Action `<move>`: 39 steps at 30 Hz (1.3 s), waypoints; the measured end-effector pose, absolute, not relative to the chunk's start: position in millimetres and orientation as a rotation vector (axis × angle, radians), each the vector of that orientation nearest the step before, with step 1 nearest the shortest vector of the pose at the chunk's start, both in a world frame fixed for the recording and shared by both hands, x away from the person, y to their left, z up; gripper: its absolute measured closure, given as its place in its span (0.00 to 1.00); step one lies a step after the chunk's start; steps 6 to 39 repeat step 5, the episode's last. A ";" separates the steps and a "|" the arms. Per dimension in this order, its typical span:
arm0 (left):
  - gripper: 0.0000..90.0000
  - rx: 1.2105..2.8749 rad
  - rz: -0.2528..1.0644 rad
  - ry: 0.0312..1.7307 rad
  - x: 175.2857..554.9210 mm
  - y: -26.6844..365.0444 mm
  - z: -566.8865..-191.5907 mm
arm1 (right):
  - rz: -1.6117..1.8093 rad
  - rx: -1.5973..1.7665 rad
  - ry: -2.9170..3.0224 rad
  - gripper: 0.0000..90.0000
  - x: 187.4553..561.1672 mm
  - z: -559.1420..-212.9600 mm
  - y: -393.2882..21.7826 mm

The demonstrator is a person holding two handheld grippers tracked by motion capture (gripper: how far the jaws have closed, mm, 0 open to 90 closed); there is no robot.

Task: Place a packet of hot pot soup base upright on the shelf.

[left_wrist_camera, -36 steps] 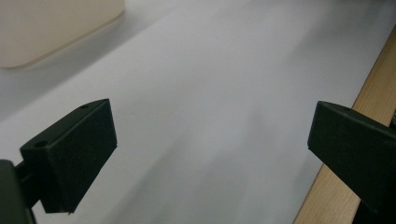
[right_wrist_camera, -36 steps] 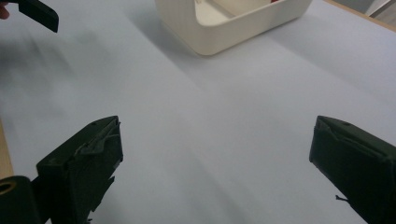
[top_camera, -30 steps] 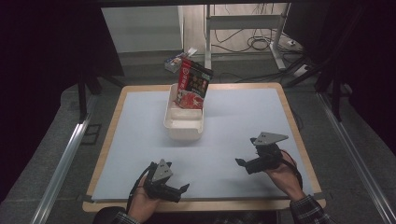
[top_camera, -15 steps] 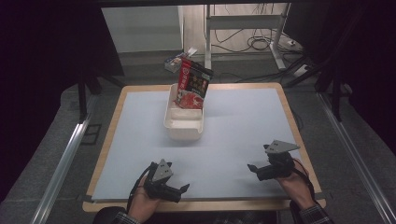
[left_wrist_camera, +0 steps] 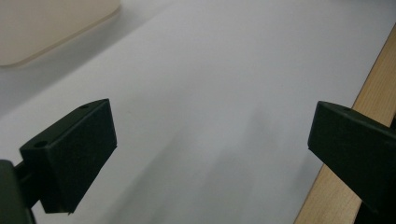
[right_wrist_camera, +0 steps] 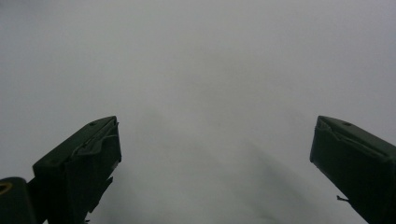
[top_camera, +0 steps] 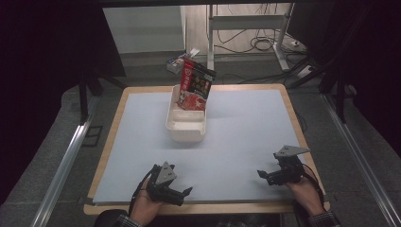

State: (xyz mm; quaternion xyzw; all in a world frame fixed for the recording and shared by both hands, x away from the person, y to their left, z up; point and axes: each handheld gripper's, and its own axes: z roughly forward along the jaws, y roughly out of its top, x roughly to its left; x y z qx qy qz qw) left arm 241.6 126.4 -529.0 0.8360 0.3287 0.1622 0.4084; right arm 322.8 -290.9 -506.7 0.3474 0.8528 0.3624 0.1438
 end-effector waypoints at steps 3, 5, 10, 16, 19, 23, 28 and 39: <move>0.01 2.099 0.419 0.817 240.7 125.8 -527.9 | 1.035 0.998 2.479 0.02 323.4 -508.2 -289.7; 0.01 2.099 0.422 0.814 240.8 124.8 -527.8 | 1.032 0.989 2.489 0.02 323.1 -508.6 -288.2; 0.01 2.099 0.422 0.814 240.8 124.8 -527.8 | 1.032 0.989 2.489 0.02 323.1 -508.6 -288.2; 0.01 2.099 0.422 0.814 240.8 124.8 -527.8 | 1.032 0.989 2.489 0.02 323.1 -508.6 -288.2; 0.01 2.099 0.422 0.814 240.8 124.8 -527.8 | 1.032 0.989 2.489 0.02 323.1 -508.6 -288.2; 0.01 2.099 0.422 0.814 240.8 124.8 -527.8 | 1.032 0.989 2.489 0.02 323.1 -508.6 -288.2; 0.01 2.099 0.422 0.814 240.8 124.8 -527.8 | 1.032 0.989 2.489 0.02 323.1 -508.6 -288.2; 0.01 2.099 0.422 0.814 240.8 124.8 -527.8 | 1.032 0.989 2.489 0.02 323.1 -508.6 -288.2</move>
